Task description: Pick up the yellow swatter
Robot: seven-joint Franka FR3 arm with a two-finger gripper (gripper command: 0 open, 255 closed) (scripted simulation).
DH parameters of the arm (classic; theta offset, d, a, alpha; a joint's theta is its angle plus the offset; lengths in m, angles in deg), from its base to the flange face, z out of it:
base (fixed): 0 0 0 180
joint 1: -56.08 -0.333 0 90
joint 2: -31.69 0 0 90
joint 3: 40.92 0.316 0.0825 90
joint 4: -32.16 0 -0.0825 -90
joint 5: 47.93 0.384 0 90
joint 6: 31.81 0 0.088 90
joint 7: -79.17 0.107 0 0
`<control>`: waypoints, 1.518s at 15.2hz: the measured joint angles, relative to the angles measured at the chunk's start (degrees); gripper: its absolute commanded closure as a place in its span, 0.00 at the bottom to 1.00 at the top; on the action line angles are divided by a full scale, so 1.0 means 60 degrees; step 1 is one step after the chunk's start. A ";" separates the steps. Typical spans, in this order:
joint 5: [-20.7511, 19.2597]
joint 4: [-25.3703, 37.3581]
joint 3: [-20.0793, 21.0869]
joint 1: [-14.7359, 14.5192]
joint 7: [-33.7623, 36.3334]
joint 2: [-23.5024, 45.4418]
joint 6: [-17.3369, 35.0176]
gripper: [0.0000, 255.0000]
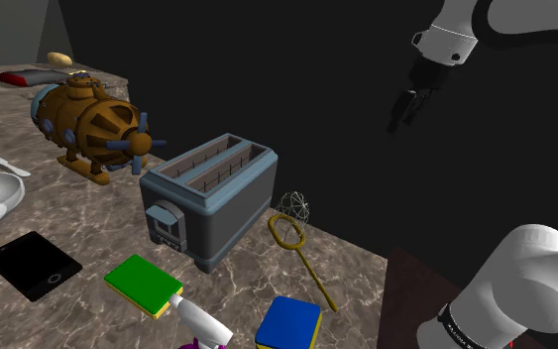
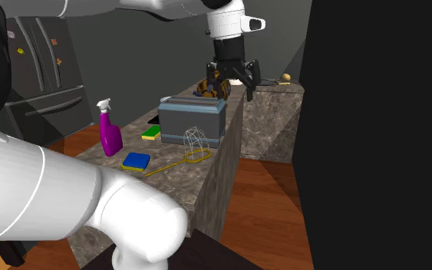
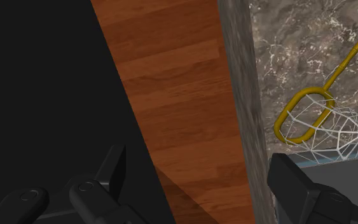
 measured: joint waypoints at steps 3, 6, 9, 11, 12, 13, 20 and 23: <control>0.0148 -0.0214 0.0172 -0.0058 0.0263 0.0031 0.0213 0.00; 0.0474 -0.0694 0.0542 -0.0191 0.0829 0.0131 0.0729 0.00; 0.0810 -0.0957 0.0935 -0.0333 0.1418 0.0546 0.1375 0.00; 0.1031 -0.1276 0.1208 -0.0440 0.1813 0.0755 0.1887 0.00; 0.1142 -0.1318 0.1360 -0.0495 0.2023 0.0943 0.2117 0.00; 0.1268 -0.1381 0.1539 -0.0570 0.2264 0.1052 0.2290 0.00; 0.1838 -0.1270 0.2537 -0.0858 0.3628 0.2582 0.3757 0.00; 0.1969 -0.1218 0.2935 -0.0939 0.4176 0.3346 0.4509 0.00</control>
